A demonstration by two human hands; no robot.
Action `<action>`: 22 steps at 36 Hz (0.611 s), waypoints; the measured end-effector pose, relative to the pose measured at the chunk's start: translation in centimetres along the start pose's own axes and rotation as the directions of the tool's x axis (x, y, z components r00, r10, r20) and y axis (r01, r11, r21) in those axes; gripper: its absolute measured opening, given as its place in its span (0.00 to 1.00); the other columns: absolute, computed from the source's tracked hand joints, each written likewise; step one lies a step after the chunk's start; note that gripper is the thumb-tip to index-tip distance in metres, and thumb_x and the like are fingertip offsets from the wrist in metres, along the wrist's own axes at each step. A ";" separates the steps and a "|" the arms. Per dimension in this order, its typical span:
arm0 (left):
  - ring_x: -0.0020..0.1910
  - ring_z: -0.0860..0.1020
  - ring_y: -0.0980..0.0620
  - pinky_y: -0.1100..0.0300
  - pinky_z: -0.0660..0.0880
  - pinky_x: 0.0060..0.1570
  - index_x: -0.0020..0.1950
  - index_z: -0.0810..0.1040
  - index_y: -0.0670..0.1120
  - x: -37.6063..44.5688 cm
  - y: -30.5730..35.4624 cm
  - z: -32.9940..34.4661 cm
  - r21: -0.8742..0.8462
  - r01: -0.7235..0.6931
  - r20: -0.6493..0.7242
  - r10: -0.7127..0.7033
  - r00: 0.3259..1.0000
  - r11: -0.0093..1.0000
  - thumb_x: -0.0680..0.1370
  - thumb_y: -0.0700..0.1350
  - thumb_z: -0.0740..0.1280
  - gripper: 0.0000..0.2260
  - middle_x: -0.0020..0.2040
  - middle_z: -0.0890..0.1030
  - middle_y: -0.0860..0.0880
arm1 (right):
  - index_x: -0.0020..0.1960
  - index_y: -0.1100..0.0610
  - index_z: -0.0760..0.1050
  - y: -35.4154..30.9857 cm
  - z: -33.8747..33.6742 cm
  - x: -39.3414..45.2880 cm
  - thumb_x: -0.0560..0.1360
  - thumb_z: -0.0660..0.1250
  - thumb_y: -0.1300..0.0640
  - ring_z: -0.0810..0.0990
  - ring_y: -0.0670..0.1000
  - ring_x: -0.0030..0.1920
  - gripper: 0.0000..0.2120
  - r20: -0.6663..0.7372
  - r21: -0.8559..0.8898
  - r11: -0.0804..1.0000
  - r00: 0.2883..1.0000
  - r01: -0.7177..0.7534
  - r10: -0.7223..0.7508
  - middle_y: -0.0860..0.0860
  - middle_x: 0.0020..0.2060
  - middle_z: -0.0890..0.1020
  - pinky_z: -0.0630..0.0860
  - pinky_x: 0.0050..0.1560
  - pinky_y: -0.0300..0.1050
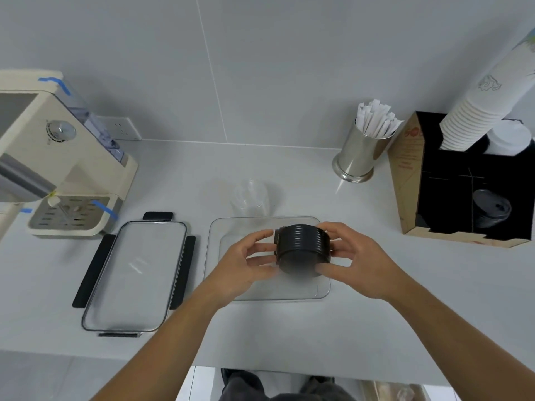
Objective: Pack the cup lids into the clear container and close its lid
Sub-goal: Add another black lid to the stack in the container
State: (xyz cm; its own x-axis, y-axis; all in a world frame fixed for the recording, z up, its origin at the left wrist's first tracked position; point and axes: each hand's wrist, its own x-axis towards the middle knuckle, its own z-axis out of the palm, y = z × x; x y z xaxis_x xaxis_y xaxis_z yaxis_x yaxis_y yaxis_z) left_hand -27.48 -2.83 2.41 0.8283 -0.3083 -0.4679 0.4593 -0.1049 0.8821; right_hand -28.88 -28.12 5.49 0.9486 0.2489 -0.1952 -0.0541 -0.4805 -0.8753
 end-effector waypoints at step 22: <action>0.61 0.78 0.51 0.59 0.74 0.57 0.71 0.72 0.51 2.4 -1.4 2.3 -0.002 0.219 -0.114 -0.217 0.969 0.976 0.80 0.47 0.64 0.18 0.62 0.81 0.51 | 0.71 0.38 0.65 2.6 2.4 -2.1 0.69 0.72 0.47 0.75 0.41 0.60 0.32 0.044 -0.225 0.974 0.999 0.037 -0.028 0.39 0.60 0.76 0.72 0.63 0.39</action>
State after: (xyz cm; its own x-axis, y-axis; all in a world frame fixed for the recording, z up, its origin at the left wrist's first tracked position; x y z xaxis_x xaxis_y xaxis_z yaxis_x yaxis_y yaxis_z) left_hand -26.90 -5.61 0.20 0.7397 -0.1685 -0.6515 0.6297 -0.1681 0.7584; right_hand -31.74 -27.90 2.51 0.9352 0.2989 -0.1897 0.0529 -0.6477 -0.7600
